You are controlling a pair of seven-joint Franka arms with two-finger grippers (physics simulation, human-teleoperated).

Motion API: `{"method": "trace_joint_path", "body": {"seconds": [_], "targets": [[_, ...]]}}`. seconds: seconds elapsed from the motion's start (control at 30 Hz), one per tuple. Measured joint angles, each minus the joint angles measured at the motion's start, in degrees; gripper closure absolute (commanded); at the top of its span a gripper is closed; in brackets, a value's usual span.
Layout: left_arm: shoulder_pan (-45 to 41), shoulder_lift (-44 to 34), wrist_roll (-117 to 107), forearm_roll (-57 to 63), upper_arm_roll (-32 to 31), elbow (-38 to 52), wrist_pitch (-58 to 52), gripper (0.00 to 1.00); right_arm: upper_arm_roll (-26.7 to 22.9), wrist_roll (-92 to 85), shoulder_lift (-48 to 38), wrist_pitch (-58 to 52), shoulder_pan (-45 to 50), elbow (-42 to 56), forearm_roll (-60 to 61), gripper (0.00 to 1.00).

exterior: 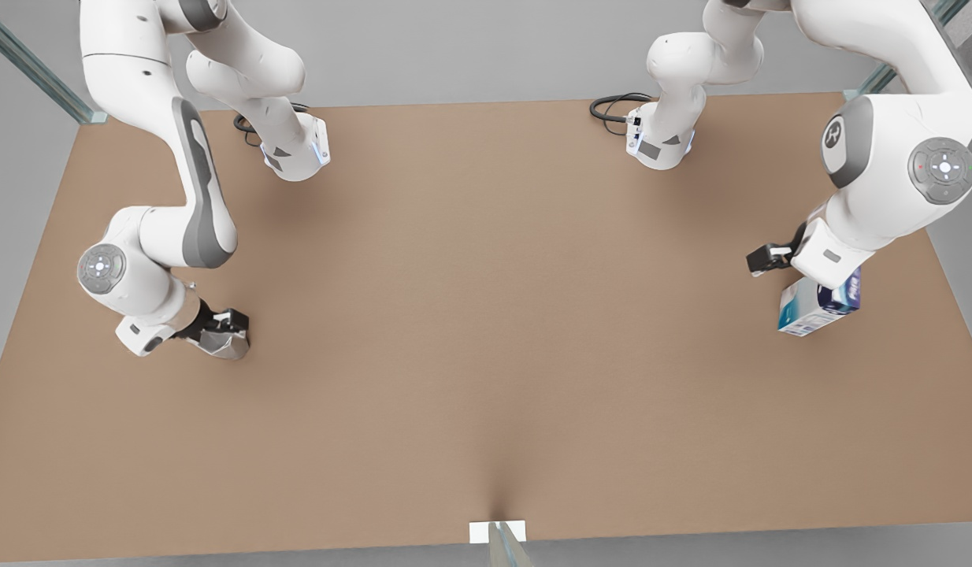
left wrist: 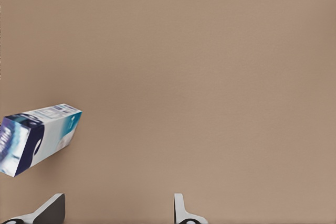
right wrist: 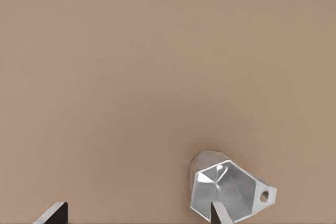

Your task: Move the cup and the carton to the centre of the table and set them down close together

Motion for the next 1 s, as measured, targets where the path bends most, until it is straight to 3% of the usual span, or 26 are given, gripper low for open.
{"method": "trace_joint_path", "body": {"seconds": [0.43, 1.0], "targets": [[-0.03, 0.66, 0.20, 0.01, -0.03, 0.08, -1.09, 0.00, -2.45, -0.30, 3.52, 14.87, -1.54, -11.40, 1.52, 0.00], [-0.03, 1.05, 0.13, 0.02, -0.03, 0.17, -1.48, 0.00, -2.46, -1.71, 7.28, 20.38, -1.35, -15.71, 1.50, 0.00]]}}
